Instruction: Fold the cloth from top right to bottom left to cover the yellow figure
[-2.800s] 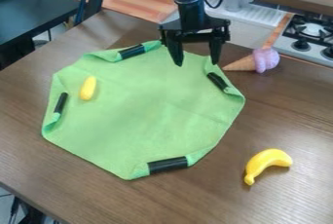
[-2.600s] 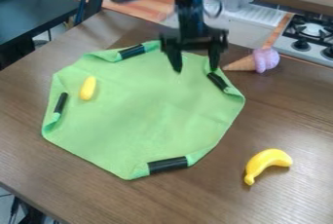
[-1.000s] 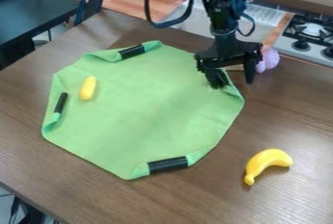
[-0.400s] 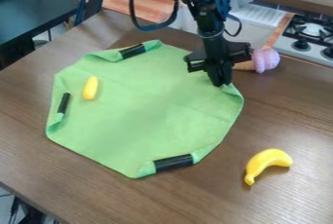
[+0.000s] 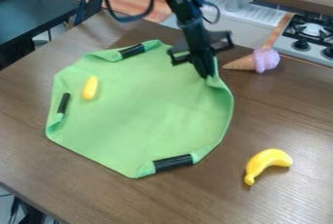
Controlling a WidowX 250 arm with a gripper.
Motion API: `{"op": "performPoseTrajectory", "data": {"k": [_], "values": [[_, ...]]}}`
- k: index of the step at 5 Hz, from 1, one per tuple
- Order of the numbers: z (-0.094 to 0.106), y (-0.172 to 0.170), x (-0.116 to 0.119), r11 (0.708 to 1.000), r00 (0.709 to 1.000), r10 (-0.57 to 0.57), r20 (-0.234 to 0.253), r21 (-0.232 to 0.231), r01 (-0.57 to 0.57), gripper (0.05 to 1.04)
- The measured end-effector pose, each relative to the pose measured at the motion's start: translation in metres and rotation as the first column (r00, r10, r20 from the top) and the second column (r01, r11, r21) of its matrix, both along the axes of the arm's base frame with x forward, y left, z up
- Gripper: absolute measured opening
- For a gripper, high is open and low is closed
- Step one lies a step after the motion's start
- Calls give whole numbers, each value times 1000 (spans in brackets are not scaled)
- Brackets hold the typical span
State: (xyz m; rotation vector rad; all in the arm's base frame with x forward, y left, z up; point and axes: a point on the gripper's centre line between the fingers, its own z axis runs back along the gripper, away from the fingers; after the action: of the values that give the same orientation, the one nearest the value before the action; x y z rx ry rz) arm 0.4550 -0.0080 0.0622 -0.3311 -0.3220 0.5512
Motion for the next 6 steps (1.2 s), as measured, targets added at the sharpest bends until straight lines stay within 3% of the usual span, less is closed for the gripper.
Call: {"op": "performPoseTrajectory", "data": {"k": [1,3,6], "values": [[8,13,-5,1000,1000,-2,18,-13,2,51],[5,48,-25,996,997,-76,-15,-57,75,51],[6,120,-63,986,995,-76,-64,-153,65,51]]}}
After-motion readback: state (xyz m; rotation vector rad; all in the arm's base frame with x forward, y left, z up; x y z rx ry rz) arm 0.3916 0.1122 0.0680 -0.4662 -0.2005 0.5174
